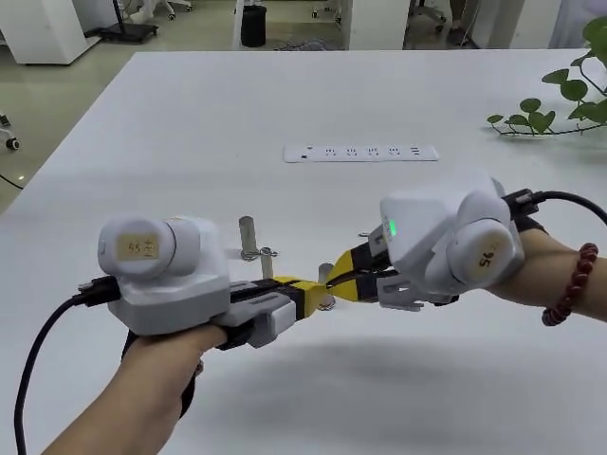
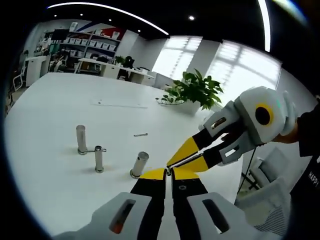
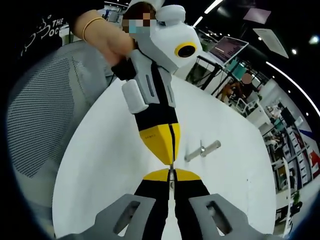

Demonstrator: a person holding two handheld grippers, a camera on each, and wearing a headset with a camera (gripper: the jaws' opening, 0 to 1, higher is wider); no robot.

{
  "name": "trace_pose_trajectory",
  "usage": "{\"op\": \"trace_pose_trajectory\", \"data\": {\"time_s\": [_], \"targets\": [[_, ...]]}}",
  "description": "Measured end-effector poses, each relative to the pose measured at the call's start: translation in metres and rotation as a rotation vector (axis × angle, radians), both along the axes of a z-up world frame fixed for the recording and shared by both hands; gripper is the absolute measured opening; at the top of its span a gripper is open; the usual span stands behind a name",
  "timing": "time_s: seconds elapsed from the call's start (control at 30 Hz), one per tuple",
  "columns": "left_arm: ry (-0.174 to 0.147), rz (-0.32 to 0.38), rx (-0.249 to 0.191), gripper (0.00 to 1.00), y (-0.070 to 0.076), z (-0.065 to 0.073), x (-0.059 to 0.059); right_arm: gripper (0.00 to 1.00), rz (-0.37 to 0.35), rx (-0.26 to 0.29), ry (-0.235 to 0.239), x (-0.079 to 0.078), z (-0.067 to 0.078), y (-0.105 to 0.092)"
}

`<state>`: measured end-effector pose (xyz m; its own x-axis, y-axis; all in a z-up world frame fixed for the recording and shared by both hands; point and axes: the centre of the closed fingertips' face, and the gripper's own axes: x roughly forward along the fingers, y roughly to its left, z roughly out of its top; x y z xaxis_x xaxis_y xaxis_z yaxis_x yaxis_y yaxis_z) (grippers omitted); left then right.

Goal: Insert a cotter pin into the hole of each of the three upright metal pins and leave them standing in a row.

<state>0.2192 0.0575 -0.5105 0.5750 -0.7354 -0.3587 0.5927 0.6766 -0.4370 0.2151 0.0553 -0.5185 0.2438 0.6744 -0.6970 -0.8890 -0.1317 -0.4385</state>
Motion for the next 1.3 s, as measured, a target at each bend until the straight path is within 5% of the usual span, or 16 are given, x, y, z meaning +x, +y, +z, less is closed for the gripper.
{"op": "trace_pose_trajectory", "data": {"time_s": [0.3,0.63,0.87,1.3], "targets": [[0.013,-0.002,-0.006,0.0,-0.001,-0.001,-0.002,0.0,0.001,-0.008,-0.016,-0.001,-0.001,0.0],[-0.051,-0.038,0.075,0.0,-0.001,-0.003,-0.004,0.0,-0.017,-0.006,-0.016,-0.001,-0.002,0.0],[-0.064,-0.051,0.089,0.0,-0.001,-0.004,-0.005,0.0,-0.036,0.002,0.012,-0.002,-0.004,-0.002],[-0.128,-0.096,0.167,0.0,0.009,-0.011,-0.007,0.07,-0.2,0.177,0.299,-0.002,-0.001,-0.008]]}}
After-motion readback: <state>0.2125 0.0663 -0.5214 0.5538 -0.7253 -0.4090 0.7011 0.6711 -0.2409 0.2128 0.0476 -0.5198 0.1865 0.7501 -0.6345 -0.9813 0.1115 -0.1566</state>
